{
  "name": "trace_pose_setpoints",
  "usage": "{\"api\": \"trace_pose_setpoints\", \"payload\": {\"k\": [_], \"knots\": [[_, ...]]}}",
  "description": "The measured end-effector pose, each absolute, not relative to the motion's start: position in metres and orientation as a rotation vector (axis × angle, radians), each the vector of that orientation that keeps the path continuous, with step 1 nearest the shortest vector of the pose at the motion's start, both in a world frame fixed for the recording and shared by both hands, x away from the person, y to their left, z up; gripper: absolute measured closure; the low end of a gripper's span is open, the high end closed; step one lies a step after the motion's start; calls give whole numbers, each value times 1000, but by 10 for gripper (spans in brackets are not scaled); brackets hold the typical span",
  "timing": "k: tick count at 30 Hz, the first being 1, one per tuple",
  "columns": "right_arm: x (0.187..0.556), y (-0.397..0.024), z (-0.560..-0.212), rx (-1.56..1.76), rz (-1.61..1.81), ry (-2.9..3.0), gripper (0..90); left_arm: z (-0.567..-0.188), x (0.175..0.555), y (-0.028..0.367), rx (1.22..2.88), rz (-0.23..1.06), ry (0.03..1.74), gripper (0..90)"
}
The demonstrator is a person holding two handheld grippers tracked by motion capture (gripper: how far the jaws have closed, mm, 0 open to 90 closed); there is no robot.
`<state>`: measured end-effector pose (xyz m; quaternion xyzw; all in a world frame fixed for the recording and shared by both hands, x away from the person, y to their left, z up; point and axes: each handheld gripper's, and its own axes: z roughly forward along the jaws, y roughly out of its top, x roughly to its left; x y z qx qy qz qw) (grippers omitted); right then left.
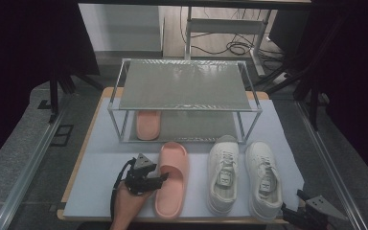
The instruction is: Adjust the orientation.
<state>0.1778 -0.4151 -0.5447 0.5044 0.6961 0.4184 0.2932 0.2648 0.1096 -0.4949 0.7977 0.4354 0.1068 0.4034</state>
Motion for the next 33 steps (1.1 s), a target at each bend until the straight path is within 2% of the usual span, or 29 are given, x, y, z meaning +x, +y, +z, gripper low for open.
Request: {"api": "trace_pose_setpoints", "payload": {"k": [9,14,33], "knots": [[178,-415,-545,1343,1114,1855,116,-497,273,107,1965,268,1163,461],[178,-415,-545,1343,1114,1855,116,-497,274,109,1945,262,1186,567],[178,-415,-545,1343,1114,1856,116,-487,276,109,1956,320,1189,727]]}}
